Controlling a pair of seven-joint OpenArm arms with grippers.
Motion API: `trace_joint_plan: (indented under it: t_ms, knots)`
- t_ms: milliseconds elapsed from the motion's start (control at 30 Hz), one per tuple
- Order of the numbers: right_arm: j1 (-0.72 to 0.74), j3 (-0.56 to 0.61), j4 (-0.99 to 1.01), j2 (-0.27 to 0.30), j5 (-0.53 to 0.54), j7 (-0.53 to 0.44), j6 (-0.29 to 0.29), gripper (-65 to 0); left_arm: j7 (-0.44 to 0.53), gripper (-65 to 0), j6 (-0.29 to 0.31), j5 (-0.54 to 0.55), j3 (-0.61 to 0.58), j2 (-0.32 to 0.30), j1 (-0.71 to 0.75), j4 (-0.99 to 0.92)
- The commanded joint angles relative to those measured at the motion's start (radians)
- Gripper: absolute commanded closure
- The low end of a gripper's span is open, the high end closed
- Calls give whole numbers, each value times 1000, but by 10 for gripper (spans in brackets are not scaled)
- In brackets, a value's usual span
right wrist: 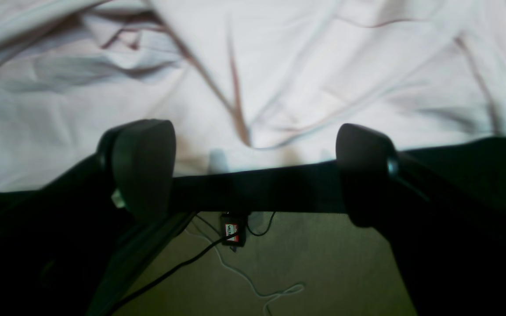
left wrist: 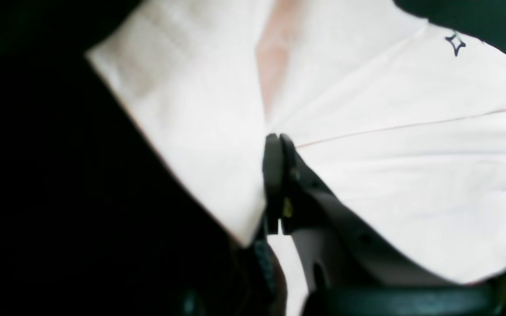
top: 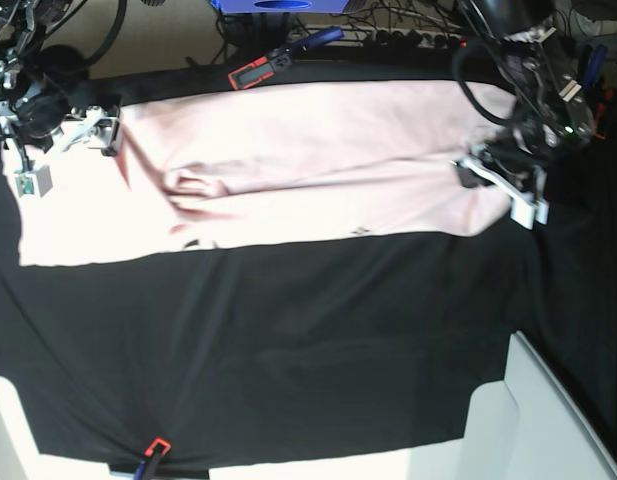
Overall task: Fold the T-shirt properly
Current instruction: 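Lift the strip end with the left gripper and fold it toward the right gripper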
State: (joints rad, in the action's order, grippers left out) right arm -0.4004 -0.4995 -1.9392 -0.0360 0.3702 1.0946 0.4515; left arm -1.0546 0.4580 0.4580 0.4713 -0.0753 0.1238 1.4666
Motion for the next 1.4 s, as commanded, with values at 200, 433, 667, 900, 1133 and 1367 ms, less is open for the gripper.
trace_joint_plan:
  t_ms: [200, 433, 667, 900, 1133, 1367]
  knots:
    - [7, -1, -13, 5, 13, -14, 2, -543, -22, 0, -9, 2, 2, -31, 23, 162]
    - [7, -1, -13, 5, 13, -14, 2, -543, -22, 0, -46, 2, -9, -27, 67, 224]
    - [7, -1, -13, 5, 13, -14, 2, -543, -22, 0, -57, 9, -190, 6, 130, 309]
    - [5, -1, -13, 6, 13, -12, 2, -543, -22, 0, -57, 9, -334, 81, 142, 334]
    - [5, -1, -13, 8, 13, -12, 2, -543, -22, 0, -57, 8, -412, 145, 119, 329]
    - [5, -1, -13, 8, 13, -11, 2, -543, -22, 0, -57, 8, -418, 205, 98, 328]
